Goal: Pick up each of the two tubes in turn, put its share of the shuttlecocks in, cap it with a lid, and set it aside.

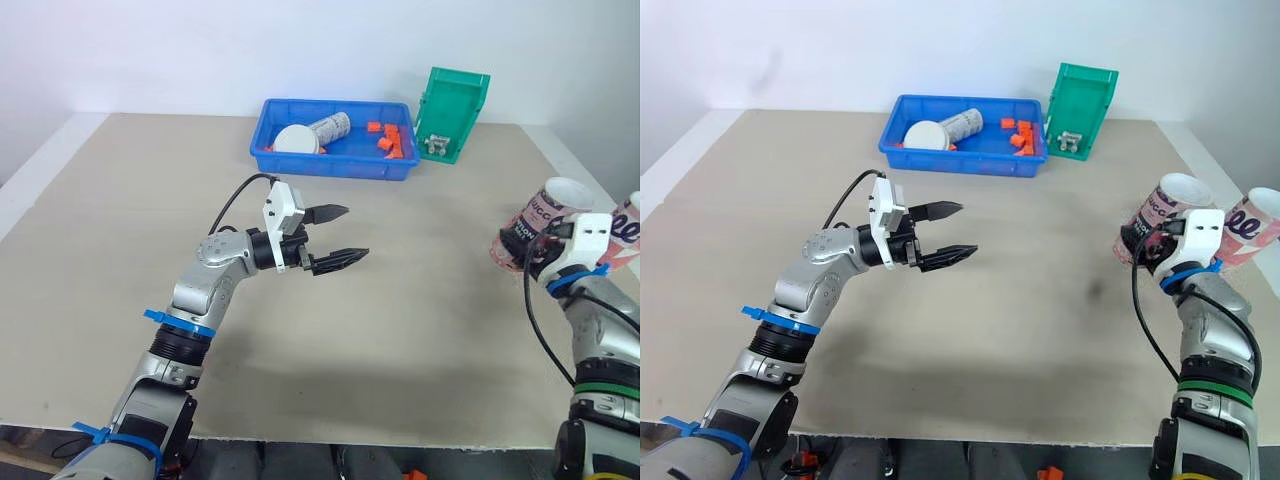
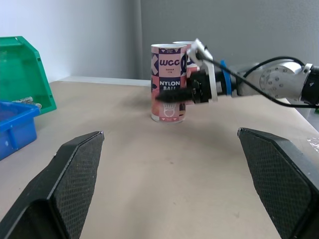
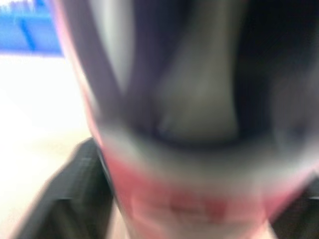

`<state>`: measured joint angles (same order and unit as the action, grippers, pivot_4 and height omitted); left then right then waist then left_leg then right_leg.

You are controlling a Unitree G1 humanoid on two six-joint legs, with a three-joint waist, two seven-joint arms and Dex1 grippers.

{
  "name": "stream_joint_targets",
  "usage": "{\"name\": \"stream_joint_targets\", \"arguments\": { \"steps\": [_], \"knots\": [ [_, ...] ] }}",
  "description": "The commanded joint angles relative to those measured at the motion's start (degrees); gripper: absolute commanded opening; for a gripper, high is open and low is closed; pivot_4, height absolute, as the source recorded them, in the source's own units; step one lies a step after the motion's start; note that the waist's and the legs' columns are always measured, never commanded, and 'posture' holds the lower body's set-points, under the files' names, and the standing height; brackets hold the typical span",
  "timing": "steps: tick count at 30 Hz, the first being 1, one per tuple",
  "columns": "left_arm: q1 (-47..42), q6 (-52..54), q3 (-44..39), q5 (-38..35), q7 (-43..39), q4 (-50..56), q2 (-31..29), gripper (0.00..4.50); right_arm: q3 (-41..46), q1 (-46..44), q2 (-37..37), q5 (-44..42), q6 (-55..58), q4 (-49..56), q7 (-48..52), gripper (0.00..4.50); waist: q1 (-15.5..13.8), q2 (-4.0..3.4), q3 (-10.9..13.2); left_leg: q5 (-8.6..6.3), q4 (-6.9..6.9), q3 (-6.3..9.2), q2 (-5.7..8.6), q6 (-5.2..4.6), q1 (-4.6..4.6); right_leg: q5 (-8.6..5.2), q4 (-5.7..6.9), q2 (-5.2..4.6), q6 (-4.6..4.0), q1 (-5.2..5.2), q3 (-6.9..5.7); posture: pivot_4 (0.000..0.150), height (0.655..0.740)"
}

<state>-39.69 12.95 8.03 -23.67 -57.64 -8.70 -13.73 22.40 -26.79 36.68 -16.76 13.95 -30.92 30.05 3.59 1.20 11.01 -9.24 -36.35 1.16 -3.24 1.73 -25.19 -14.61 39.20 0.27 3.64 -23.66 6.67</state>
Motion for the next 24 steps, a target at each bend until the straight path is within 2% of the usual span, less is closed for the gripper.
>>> {"name": "stream_joint_targets", "arguments": {
  "steps": [1, 11, 19, 24],
  "knots": [
    [-0.1, 0.2, -1.3, -1.0, 0.2, 2.6, -0.2, 4.50, 0.2, -0.4, 1.5, 0.1, 0.9, -1.0, -0.1, 4.44, 0.0, -0.08, 0.0, 0.00, 0.01, 0.00, 0.04, 0.00, -0.01, -0.01, -0.01, -0.04, 0.02, 0.00, 0.00, 0.150, 0.7038],
    [2.4, 2.2, -2.8, -2.0, -0.4, 4.5, -3.0, 4.50, -1.1, 7.3, 6.1, 0.0, 3.7, 5.8, 5.5, 4.44, 0.0, -0.11, 0.0, -0.01, 0.04, 0.03, 0.21, 0.00, -0.01, -0.10, -0.05, -0.21, 0.13, 0.07, -0.02, 0.150, 0.7038],
    [9.8, 7.3, -6.8, -4.2, 1.0, 9.1, -9.0, 4.50, 2.0, 20.0, 11.0, -7.4, 11.0, 22.8, 16.7, 4.44, -0.1, -0.13, 0.0, -0.02, 0.03, 0.04, 0.29, -0.01, 0.07, -0.15, -0.08, -0.34, 0.20, 0.16, -0.05, 0.150, 0.7038],
    [16.2, 10.0, -10.0, -4.6, 2.9, 11.7, -13.2, 4.50, 1.6, 23.4, 9.9, -12.4, 13.5, 35.8, 19.5, 4.44, 0.5, -0.16, 0.0, -0.02, 0.03, 0.03, 0.27, -0.01, 0.14, -0.22, -0.08, -0.36, 0.02, 0.19, -0.06, 0.150, 0.7038]
  ]
}}
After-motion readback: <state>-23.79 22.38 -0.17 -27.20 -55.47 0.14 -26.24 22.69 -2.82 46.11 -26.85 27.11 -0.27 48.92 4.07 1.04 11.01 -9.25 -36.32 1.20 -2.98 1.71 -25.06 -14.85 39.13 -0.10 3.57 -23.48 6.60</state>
